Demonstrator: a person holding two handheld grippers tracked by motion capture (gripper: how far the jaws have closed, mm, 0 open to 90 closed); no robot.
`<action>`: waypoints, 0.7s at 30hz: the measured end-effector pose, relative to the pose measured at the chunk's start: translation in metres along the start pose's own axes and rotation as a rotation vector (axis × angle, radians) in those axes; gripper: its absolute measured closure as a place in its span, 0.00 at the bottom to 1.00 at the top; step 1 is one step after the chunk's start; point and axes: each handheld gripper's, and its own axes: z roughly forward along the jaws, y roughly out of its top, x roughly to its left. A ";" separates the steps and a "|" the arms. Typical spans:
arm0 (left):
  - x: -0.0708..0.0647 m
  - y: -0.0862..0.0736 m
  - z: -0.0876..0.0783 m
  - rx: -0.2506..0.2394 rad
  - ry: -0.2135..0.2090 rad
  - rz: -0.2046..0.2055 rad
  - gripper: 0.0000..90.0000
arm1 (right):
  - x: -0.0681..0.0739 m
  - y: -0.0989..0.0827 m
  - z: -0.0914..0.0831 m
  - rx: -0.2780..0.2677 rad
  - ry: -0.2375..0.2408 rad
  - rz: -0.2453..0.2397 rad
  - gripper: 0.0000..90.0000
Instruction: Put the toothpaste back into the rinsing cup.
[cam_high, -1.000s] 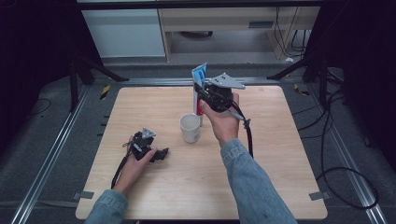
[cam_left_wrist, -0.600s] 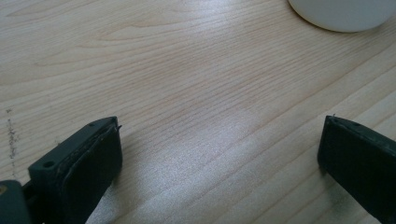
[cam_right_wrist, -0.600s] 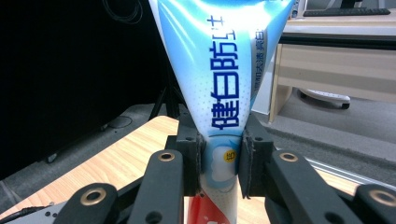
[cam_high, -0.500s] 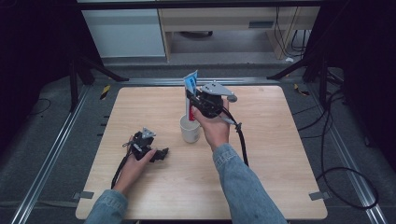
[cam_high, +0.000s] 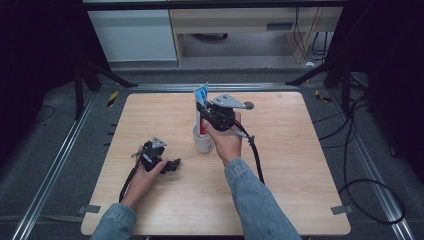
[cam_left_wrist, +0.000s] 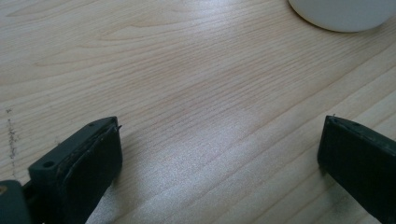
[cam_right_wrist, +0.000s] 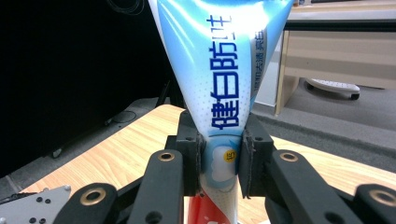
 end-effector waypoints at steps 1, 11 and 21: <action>0.000 0.000 0.000 0.000 0.000 0.000 0.00 | 0.000 -0.001 0.000 0.003 0.000 0.003 0.82; 0.000 0.000 0.000 0.000 0.000 -0.002 0.00 | -0.004 -0.015 0.006 0.027 -0.002 0.013 0.82; 0.000 0.000 0.000 0.002 -0.001 0.001 0.00 | -0.006 -0.028 0.011 0.047 -0.005 0.036 0.82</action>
